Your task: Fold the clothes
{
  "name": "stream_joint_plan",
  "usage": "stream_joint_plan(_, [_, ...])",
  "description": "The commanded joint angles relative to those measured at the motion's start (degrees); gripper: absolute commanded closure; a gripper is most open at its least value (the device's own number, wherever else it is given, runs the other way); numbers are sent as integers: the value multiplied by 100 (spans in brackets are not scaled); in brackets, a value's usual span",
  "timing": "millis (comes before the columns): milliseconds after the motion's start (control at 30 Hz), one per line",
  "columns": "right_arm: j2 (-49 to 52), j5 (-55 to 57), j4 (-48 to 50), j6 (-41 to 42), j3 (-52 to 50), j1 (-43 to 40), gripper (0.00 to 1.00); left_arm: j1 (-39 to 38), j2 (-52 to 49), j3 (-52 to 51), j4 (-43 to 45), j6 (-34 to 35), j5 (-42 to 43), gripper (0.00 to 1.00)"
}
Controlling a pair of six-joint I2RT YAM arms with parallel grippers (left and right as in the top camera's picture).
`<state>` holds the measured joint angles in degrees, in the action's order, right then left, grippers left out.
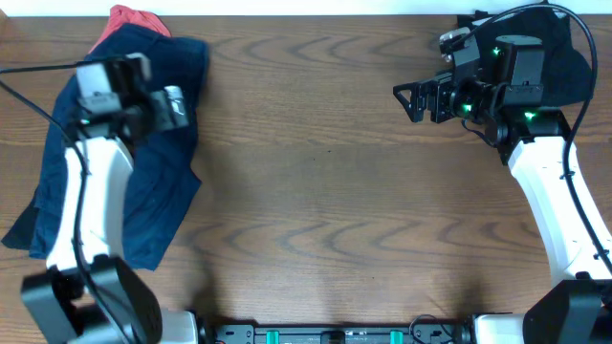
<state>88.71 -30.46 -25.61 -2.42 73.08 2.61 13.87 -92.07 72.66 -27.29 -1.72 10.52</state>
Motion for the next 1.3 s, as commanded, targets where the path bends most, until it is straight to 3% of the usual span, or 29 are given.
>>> stream_joint_plan(0, [66,-85,-55,-114,94,46,1,518,-385,533,66,-11,-249,2])
stream_joint_plan(267, [227,-87,-321,-111,94,59,1,1362,-1683,1556,507,-94,-260,2])
stream_joint_plan(467, [286,-85,-503,-111,83,144,1,1517,-2459,1759,846,-391,-267,1])
stream_joint_plan(800, [286,-83,-492,-111,74,328,1,1537,-2806,1757,1309,-691,-619,2])
stream_joint_plan(867, [286,-76,-481,-111,74,341,1,1537,-2806,1757,1327,-686,-820,11])
stream_joint_plan(933, [286,-61,-479,-109,74,341,1,1537,-2806,1757,1325,-682,-848,38])
stream_joint_plan(1033, [286,-61,-468,-109,74,341,2,1517,-2806,1757,1252,-667,-841,58])
stream_joint_plan(1267, [286,-61,-393,-107,74,341,2,1456,-2806,1757,979,-662,-844,73])
